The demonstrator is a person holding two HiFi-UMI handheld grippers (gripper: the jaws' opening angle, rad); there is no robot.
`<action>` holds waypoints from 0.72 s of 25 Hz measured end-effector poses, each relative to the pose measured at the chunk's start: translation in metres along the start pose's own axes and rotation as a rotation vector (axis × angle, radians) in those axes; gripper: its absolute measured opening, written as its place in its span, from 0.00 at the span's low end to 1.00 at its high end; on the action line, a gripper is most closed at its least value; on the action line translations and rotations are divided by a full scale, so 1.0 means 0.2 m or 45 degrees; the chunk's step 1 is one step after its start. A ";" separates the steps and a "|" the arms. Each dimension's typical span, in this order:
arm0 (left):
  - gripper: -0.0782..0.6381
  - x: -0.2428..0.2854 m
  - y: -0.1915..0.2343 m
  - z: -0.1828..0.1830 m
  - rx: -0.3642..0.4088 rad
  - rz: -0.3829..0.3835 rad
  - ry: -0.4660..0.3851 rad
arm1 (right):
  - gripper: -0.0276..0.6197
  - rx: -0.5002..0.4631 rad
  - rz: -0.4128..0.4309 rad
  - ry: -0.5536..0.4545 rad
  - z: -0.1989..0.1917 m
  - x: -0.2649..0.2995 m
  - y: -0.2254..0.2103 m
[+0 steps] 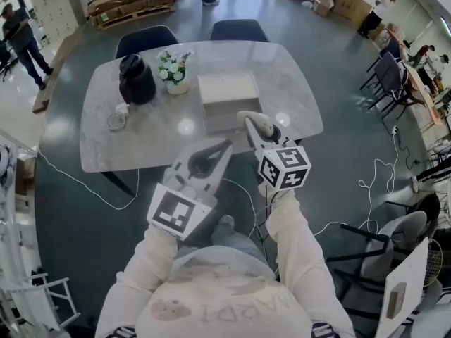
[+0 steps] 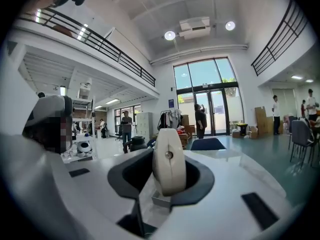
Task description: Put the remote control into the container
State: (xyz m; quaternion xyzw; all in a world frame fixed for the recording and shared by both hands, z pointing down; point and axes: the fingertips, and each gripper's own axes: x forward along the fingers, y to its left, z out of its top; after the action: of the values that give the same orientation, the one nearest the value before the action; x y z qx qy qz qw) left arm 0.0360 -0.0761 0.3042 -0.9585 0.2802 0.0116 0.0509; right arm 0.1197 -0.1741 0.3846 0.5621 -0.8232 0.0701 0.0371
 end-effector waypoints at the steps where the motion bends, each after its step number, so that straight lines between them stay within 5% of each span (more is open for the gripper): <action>1: 0.12 0.04 0.01 0.00 0.001 0.013 0.004 | 0.21 -0.002 0.014 0.013 -0.01 0.03 -0.03; 18: 0.12 0.41 0.11 -0.03 0.032 0.120 0.037 | 0.21 -0.076 0.147 0.209 -0.22 0.40 -0.36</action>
State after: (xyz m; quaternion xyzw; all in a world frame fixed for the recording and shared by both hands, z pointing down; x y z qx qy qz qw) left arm 0.0930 -0.1391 0.3047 -0.9436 0.3259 -0.0035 0.0584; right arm 0.1572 -0.2658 0.4444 0.5046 -0.8502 0.0933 0.1172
